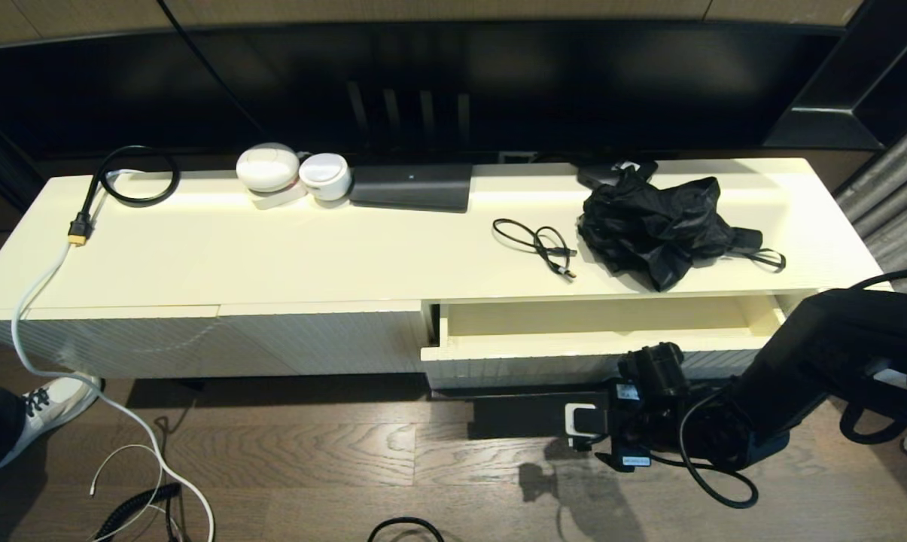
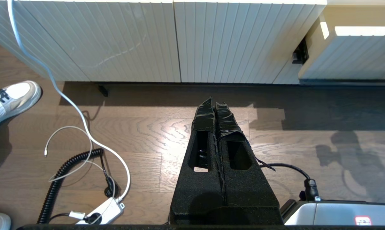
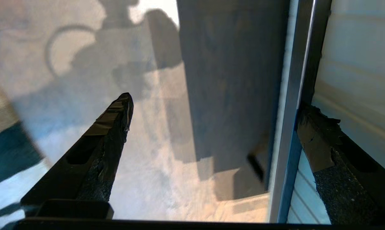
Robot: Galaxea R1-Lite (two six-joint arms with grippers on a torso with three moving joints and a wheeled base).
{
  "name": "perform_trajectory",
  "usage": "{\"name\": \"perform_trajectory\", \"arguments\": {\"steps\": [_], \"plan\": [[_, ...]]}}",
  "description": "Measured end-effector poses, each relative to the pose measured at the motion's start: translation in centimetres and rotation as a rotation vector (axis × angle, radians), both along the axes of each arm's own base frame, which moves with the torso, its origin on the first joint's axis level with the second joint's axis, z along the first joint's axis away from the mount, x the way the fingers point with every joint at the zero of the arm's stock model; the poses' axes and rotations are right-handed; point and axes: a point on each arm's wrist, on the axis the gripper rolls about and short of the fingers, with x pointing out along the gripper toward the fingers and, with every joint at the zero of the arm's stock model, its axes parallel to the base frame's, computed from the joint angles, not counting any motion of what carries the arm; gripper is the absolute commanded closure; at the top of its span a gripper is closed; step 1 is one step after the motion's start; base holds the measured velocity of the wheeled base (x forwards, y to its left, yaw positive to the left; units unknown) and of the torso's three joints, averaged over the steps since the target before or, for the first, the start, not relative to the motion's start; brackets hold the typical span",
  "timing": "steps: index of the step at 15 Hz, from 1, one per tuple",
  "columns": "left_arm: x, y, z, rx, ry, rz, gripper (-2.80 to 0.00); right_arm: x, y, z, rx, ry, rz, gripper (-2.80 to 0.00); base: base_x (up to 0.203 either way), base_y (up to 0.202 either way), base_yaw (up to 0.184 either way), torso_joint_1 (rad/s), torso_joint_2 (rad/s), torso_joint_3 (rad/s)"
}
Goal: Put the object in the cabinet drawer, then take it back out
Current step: Open the drawer
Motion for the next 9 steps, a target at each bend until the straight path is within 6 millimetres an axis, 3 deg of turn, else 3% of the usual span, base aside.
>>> {"name": "perform_trajectory", "arguments": {"steps": [4, 9], "plan": [[0.0, 0.0, 0.0, 0.000, 0.000, 0.000, 0.00, -1.7, -0.4, 1.1, 0.007, 0.000, -0.004, -2.80, 0.000, 0.000, 0.000, 0.000, 0.00, 0.000], [0.0, 0.0, 0.0, 0.000, 0.000, 0.000, 0.00, -4.7, -0.3, 5.8, 0.057, -0.061, 0.003, -2.80, 0.000, 0.000, 0.000, 0.000, 0.00, 0.000]]}}
